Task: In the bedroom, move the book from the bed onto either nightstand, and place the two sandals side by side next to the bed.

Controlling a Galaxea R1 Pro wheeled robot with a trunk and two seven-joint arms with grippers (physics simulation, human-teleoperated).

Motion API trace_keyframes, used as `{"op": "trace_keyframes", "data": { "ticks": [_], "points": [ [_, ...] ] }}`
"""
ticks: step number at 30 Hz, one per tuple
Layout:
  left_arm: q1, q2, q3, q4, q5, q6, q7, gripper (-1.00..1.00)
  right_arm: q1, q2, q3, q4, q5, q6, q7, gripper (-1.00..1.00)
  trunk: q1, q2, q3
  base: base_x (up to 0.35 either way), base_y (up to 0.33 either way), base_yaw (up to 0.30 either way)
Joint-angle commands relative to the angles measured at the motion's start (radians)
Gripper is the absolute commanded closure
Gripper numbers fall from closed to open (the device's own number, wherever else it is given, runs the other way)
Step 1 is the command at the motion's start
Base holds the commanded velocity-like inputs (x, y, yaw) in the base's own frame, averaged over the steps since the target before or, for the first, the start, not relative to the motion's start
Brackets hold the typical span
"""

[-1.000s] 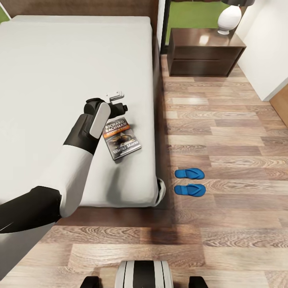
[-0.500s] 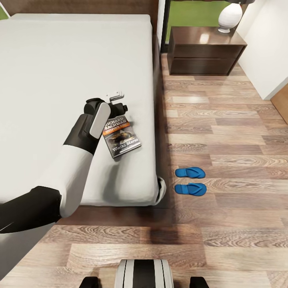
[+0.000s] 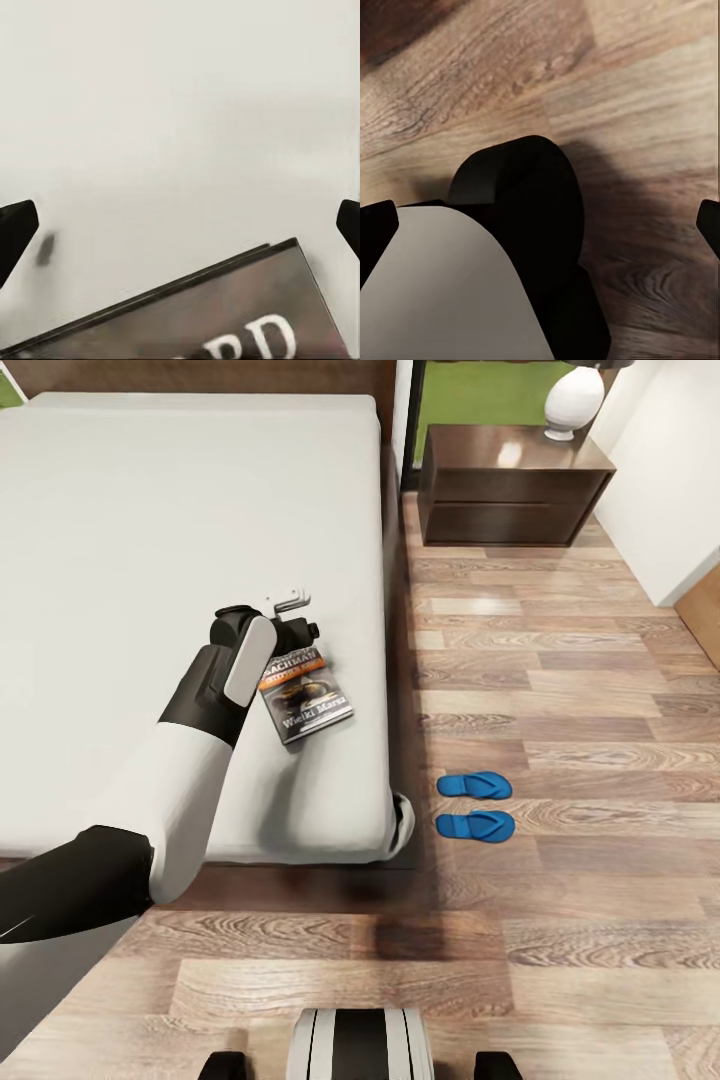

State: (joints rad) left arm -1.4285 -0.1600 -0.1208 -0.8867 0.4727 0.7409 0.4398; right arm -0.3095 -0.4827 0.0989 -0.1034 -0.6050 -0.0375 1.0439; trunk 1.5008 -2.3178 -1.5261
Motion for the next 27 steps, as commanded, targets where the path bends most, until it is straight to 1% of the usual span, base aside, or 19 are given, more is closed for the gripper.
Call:
{"op": "trace_keyframes", "data": {
  "ticks": [1,13,19,27],
  "points": [
    [-0.001,0.0,-0.002,-0.001,0.011,0.002,0.01,-1.0,-0.001,-0.001,0.008,0.001,-0.007,-0.004,0.002,-1.0,0.0,0.0,-0.001,-0.142,0.0,0.0],
    [-0.001,0.0,-0.002,-0.001,0.011,0.002,0.01,-1.0,-0.001,-0.001,0.008,0.001,-0.007,-0.004,0.002,-1.0,0.0,0.0,-0.001,-0.029,0.0,0.0],
    [0.0,0.0,-0.002,-0.001,0.011,0.002,0.01,-1.0,0.0,-0.001,0.008,0.001,-0.007,-0.004,0.002,-1.0,0.0,0.0,-0.001,-0.149,0.0,0.0],
    [-0.001,0.0,-0.002,-0.001,0.012,0.002,0.009,-1.0,0.0,-0.001,0.008,0.001,-0.007,-0.004,0.002,-1.0,0.0,0.0,-0.001,-0.013,0.0,0.0]
  ]
}}
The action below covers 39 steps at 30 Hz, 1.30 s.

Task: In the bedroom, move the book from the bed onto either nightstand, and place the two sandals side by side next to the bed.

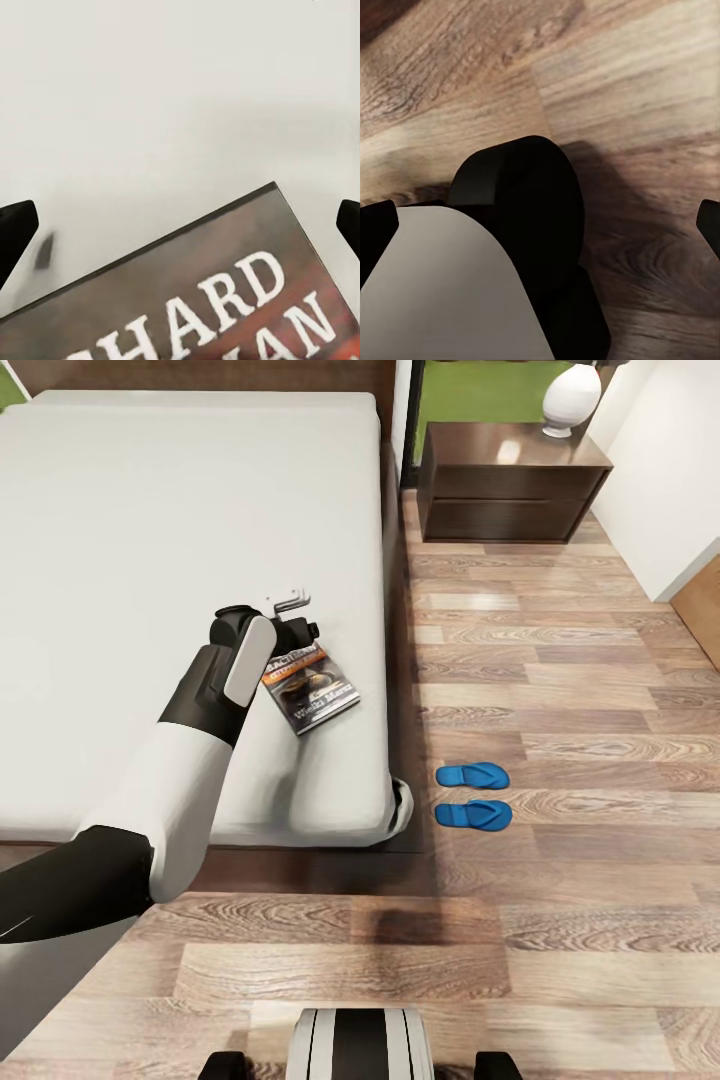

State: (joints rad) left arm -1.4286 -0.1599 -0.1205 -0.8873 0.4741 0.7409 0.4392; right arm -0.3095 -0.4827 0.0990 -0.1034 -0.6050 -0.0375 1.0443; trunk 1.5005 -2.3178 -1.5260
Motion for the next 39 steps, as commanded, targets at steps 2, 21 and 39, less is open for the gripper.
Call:
{"op": "trace_keyframes", "data": {
  "ticks": [2,21,39],
  "points": [
    [-0.001,0.0,-0.002,-0.001,0.011,0.002,0.009,-1.0,0.0,0.0,0.008,0.001,-0.007,-0.004,0.002,-1.0,0.0,0.0,-0.001,0.0,0.0,0.0],
    [0.0,0.0,-0.001,-0.001,0.011,0.002,0.009,-1.0,0.0,0.0,0.008,0.001,-0.007,-0.004,0.002,-1.0,0.0,0.0,-0.001,-0.086,0.0,0.0],
    [0.0,0.0,-0.001,-0.001,0.011,0.002,0.009,-1.0,0.0,0.0,0.008,0.001,-0.007,-0.004,0.002,-1.0,0.0,0.0,-0.001,-0.137,0.0,0.0]
  ]
}}
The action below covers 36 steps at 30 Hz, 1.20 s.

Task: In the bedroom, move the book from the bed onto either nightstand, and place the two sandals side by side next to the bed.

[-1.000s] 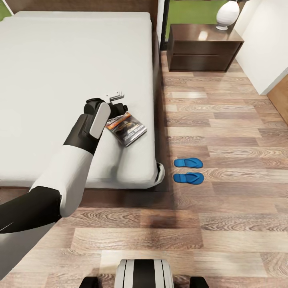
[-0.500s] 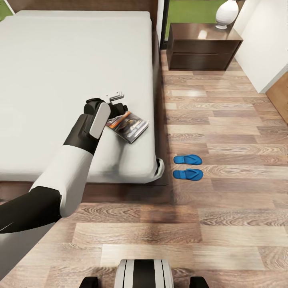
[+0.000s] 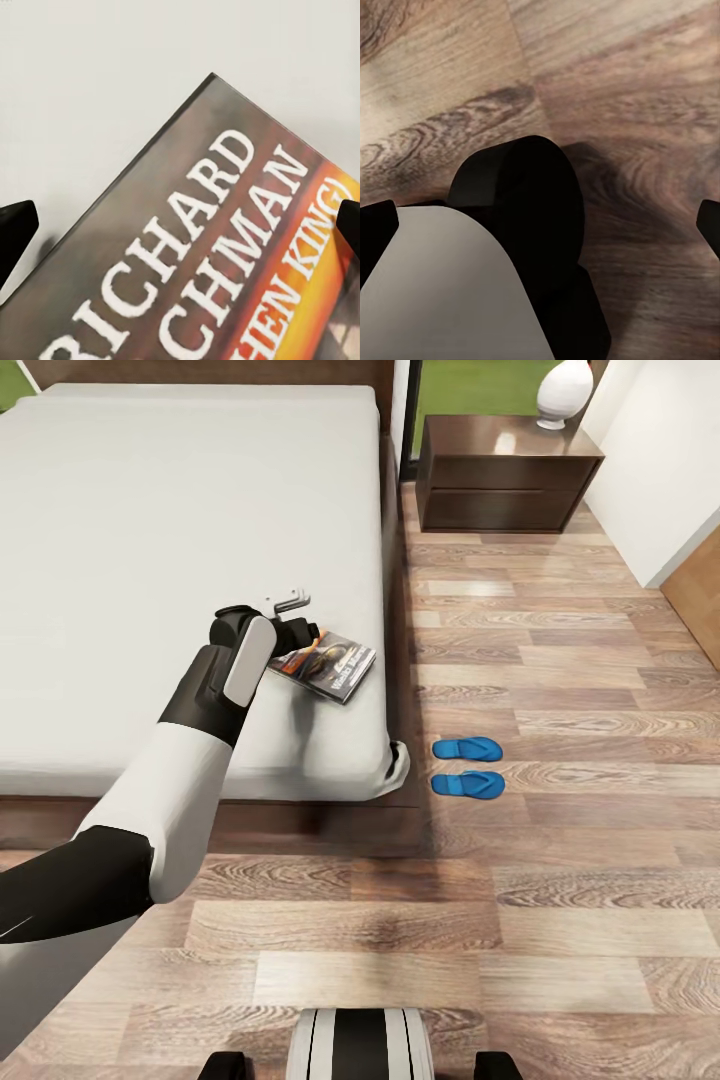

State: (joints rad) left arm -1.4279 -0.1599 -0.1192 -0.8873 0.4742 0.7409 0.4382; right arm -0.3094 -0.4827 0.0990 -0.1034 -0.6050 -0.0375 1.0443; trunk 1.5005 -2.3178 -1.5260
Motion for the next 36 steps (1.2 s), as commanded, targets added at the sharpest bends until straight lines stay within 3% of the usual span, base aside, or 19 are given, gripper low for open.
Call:
{"op": "trace_keyframes", "data": {
  "ticks": [1,36],
  "points": [
    [-0.001,0.0,-0.002,-0.001,0.011,0.002,0.01,-1.0,0.0,0.0,0.008,0.001,-0.007,-0.004,0.002,-1.0,0.0,0.0,-0.001,-0.001,0.0,0.0],
    [0.0,0.0,-0.002,-0.001,0.011,0.002,0.009,-1.0,0.0,0.0,0.008,0.001,-0.007,-0.004,0.003,-1.0,0.0,0.0,0.001,0.0,0.0,-0.054]
  ]
}}
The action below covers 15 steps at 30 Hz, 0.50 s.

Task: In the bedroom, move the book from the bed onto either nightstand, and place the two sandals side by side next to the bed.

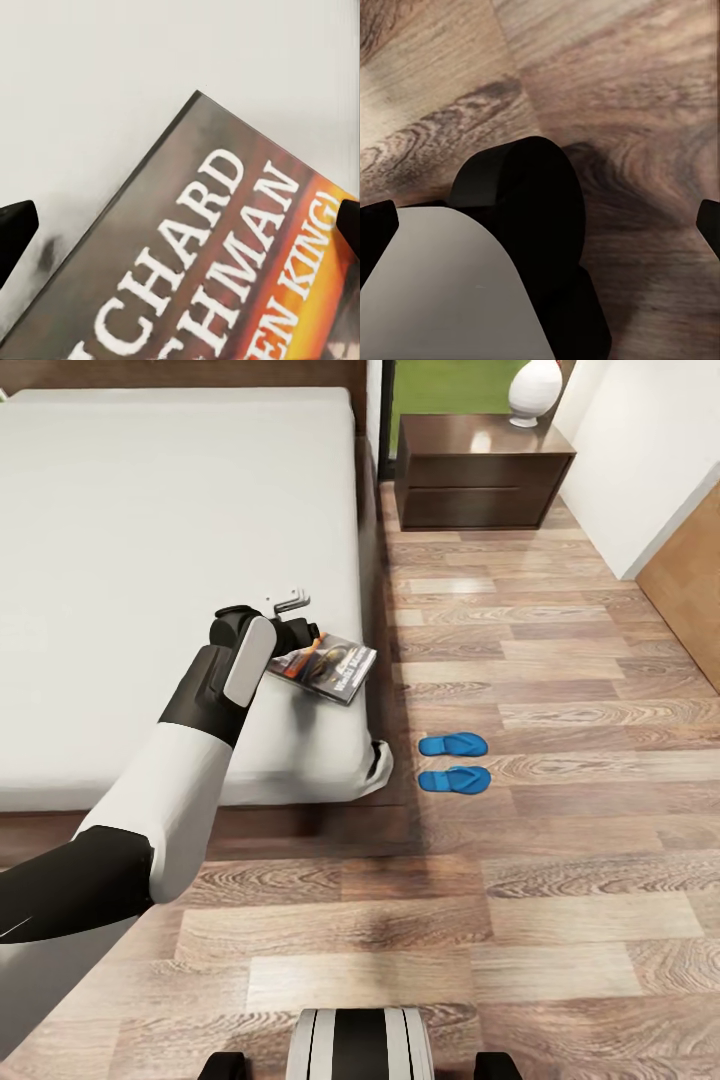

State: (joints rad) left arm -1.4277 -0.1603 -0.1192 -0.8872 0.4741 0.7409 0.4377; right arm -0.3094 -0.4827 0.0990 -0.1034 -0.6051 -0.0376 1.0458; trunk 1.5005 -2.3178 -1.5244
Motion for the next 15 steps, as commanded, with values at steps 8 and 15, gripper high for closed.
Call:
{"op": "trace_keyframes", "data": {
  "ticks": [8,15],
  "points": [
    [0.0,0.001,-0.002,-0.001,0.011,0.002,0.009,-1.0,-0.001,0.0,0.008,0.001,-0.007,-0.004,0.002,-1.0,0.0,0.0,0.0,0.0,0.0,-0.012],
    [0.0,0.001,-0.002,-0.001,0.011,0.002,0.009,-1.0,-0.001,0.0,0.008,0.001,-0.007,-0.004,0.002,-1.0,0.0,0.0,0.0,0.0,0.0,-0.079]
  ]
}}
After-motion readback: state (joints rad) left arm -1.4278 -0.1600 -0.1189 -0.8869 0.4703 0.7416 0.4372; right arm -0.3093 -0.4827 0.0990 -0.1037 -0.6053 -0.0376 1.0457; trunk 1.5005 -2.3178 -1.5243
